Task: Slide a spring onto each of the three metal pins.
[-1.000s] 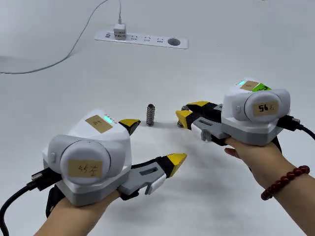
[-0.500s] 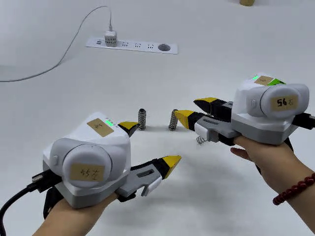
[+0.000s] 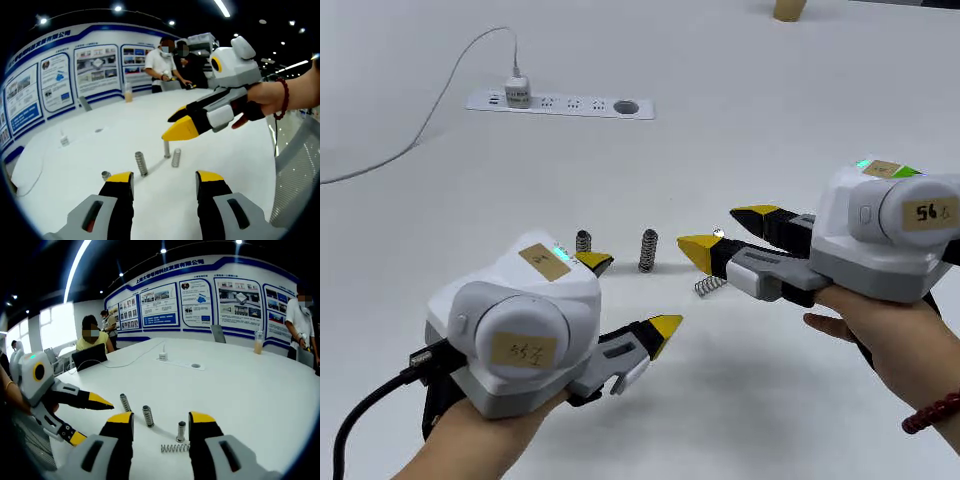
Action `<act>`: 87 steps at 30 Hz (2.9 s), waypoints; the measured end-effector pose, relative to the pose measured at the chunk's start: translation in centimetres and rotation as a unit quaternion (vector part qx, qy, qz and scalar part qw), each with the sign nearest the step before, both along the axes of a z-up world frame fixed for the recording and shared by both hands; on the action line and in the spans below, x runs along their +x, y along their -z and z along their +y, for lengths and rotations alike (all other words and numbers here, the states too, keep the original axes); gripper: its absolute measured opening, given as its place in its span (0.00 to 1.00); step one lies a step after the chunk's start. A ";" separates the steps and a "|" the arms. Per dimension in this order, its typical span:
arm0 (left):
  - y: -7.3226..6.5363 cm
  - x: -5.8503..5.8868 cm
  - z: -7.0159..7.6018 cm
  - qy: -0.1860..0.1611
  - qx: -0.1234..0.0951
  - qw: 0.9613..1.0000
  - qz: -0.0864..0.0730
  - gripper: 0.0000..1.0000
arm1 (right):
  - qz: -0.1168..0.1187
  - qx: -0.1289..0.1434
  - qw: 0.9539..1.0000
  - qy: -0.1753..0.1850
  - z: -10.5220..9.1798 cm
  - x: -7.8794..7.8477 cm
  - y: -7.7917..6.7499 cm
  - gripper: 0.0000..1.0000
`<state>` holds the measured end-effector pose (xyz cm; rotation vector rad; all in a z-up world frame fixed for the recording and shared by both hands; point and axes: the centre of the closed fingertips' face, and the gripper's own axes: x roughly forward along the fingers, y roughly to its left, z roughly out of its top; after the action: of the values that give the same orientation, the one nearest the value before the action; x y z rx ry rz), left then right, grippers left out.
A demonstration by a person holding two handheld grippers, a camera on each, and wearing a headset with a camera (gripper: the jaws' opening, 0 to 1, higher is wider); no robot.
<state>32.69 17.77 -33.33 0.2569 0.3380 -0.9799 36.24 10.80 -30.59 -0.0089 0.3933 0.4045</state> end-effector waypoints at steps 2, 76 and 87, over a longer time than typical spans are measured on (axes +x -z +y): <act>0.0 0.1 -0.5 0.005 0.000 1.000 -0.002 0.49 | -0.001 0.002 1.000 0.003 -0.5 -0.4 -0.1 0.45; 6.5 2.6 -7.9 0.086 0.076 0.993 0.031 0.11 | 0.035 0.058 0.997 0.029 -4.8 -5.9 2.9 0.44; 6.0 1.7 -6.8 0.084 0.073 0.993 0.033 0.10 | 0.046 0.093 0.993 0.058 -5.6 -5.6 2.5 0.42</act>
<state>34.44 10.96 -39.33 0.3919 0.4542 -1.1318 30.64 5.23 -33.05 0.2141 0.4429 0.3267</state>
